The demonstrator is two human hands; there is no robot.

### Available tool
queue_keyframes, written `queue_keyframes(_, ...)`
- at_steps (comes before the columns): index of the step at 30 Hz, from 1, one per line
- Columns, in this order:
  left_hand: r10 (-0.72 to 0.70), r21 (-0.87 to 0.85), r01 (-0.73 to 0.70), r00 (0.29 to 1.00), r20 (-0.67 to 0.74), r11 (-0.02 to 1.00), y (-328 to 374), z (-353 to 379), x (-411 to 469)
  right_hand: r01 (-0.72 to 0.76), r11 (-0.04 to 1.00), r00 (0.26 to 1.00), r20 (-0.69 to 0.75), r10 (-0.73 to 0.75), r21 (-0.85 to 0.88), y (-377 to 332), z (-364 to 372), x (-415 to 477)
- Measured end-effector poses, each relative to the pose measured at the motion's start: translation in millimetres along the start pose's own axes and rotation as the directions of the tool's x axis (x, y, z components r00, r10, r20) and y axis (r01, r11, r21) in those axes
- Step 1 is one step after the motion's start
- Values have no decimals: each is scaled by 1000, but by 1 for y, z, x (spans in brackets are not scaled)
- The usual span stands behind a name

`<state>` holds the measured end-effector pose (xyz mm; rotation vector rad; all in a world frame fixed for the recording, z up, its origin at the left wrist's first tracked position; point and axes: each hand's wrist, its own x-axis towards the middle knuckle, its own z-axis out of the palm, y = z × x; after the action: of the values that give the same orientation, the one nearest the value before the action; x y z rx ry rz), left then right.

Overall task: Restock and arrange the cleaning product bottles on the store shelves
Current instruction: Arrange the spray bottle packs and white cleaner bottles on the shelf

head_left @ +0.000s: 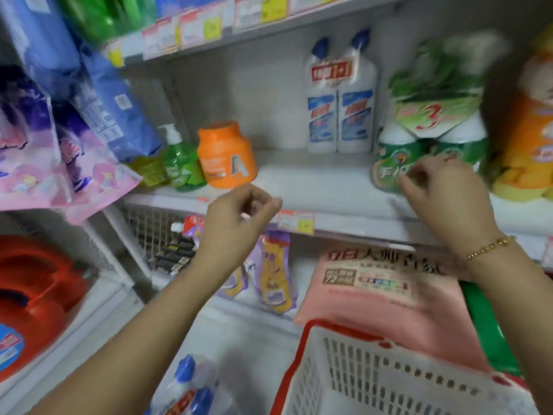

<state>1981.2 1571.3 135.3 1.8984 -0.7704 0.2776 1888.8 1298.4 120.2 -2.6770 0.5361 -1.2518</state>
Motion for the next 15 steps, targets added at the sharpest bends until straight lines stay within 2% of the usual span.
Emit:
queue_keyframes(3, -89, -122, 94, 995, 47, 988, 6, 41, 73, -105, 990, 987, 115, 116, -95, 20, 9, -2)
queue_keyframes(7, -219, -194, 244, 966, 138, 950, -5, 96, 146, -178, 958, 977, 72, 199, -226, 18, 20, -7)
queue_keyframes(12, -322, -141, 338, 939, 124, 931, -30, 141, 218, -129, 954, 991, -1, 133, -272, 13, 31, -12)
queue_keyframes(15, -297, -123, 311, 947, 125, 942, -46, 156, 244, -99, 949, 995, -51, 87, -299, 13, 36, -13)
